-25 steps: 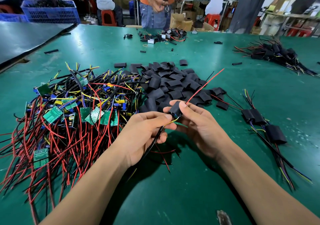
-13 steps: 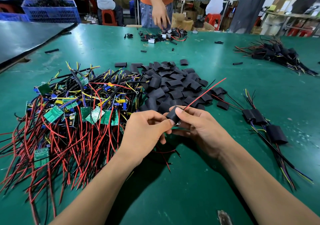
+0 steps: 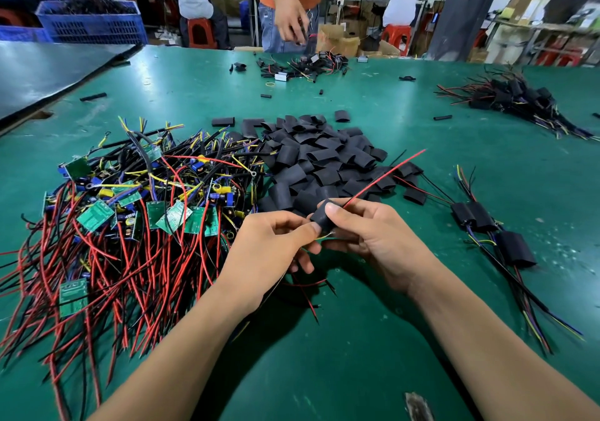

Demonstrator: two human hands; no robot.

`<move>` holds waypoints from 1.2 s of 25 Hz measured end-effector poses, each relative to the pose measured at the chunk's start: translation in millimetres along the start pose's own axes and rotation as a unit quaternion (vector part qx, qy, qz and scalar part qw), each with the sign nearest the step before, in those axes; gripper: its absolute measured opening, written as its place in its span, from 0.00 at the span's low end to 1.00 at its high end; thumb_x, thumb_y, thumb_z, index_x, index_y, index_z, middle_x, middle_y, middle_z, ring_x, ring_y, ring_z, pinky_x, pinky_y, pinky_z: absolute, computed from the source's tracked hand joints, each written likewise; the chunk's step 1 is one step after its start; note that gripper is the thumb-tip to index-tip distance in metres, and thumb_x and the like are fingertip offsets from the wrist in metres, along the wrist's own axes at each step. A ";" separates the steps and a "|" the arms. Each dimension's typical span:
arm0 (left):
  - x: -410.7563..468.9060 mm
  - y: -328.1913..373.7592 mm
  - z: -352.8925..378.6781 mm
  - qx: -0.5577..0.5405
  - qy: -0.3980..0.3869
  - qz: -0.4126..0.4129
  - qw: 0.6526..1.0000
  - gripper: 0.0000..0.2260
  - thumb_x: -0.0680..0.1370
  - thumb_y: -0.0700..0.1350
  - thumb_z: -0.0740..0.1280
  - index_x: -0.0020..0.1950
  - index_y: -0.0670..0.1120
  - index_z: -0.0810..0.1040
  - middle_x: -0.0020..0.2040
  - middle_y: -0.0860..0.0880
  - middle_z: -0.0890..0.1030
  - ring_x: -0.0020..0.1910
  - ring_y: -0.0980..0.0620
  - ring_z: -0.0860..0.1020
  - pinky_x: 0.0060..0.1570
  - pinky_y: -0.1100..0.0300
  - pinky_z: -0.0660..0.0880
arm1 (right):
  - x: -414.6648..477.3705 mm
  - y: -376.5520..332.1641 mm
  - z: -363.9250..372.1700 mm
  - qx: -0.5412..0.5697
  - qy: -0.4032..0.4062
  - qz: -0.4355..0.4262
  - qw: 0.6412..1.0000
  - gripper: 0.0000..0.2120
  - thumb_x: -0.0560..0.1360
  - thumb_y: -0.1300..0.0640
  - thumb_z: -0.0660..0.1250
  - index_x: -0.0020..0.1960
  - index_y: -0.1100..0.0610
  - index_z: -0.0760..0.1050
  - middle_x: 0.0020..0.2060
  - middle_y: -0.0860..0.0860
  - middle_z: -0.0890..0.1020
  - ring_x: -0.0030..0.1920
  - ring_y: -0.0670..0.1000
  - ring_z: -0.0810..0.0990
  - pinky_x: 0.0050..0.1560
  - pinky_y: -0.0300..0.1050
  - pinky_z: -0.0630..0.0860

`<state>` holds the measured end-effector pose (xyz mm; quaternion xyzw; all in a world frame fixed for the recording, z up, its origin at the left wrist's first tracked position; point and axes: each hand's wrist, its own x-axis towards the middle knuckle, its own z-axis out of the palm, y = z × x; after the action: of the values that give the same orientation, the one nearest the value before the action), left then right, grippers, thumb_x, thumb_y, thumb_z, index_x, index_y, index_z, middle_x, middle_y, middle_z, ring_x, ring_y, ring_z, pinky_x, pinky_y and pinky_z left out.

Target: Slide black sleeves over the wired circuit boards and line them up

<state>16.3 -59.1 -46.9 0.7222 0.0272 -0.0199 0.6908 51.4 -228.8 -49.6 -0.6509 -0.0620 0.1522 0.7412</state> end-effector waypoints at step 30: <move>4.0 -2.2 -3.3 -0.052 -0.056 -0.055 0.996 0.04 0.78 0.39 0.70 0.48 0.39 0.83 0.40 0.41 0.85 0.27 0.48 0.78 0.28 0.61 0.71 | 0.9 -3.8 1.7 -0.011 0.083 -0.041 0.996 0.08 0.82 0.61 0.62 0.53 0.59 0.80 0.51 0.64 0.85 0.44 0.57 0.83 0.51 0.54 0.80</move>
<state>20.2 -55.7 -49.1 0.6806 0.0292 -0.0964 0.7257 52.3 -227.3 -45.8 -0.6663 -0.0287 0.0659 0.7422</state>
